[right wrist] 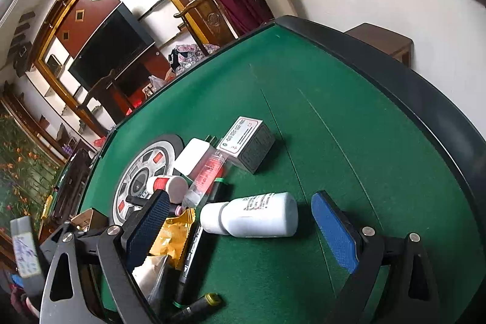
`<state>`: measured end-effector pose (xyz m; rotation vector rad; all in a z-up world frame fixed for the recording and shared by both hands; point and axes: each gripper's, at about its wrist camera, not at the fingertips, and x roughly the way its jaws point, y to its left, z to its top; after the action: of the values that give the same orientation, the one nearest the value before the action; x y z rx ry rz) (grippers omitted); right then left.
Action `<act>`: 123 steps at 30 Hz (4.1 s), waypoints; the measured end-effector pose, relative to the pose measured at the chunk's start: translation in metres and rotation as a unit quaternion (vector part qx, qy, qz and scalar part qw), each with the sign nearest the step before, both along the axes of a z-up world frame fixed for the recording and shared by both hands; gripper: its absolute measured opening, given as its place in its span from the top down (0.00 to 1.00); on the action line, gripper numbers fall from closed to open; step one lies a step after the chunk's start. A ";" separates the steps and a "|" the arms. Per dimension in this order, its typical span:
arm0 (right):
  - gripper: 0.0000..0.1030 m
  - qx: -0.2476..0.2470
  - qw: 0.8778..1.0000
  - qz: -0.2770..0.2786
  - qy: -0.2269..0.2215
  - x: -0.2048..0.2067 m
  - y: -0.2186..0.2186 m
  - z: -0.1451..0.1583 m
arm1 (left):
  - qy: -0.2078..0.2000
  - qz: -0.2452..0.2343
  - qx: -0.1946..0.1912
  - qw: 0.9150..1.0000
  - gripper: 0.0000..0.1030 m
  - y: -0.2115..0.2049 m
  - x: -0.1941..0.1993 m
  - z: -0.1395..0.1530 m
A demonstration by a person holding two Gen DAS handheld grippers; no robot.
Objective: Organize objects
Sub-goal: 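Grasp the black printed bag with the left gripper and lift it, then hold the black bag with the left gripper while the right gripper grasps a black marker, then place the black bag and marker into the tray and open both grippers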
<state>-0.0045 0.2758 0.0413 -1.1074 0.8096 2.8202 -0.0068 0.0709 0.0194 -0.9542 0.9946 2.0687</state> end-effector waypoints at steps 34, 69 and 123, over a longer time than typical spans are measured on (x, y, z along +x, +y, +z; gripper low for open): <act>0.03 0.091 0.989 0.116 0.002 -0.028 -0.077 0.039 | -0.003 0.307 0.350 0.885 0.69 -0.241 0.114 0.107; 0.84 0.190 0.926 0.301 -0.123 -0.116 -0.229 -0.023 | -0.038 0.354 0.378 0.855 0.68 -0.301 0.123 0.063; 0.84 0.069 0.906 0.416 -0.033 -0.003 -0.362 0.034 | -0.028 0.495 0.214 0.842 0.68 -0.343 0.059 0.031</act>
<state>-0.0079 -0.0862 0.0749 -1.8588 0.1011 3.3492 0.0525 -0.2722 0.0506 -1.4303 -0.1235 2.8616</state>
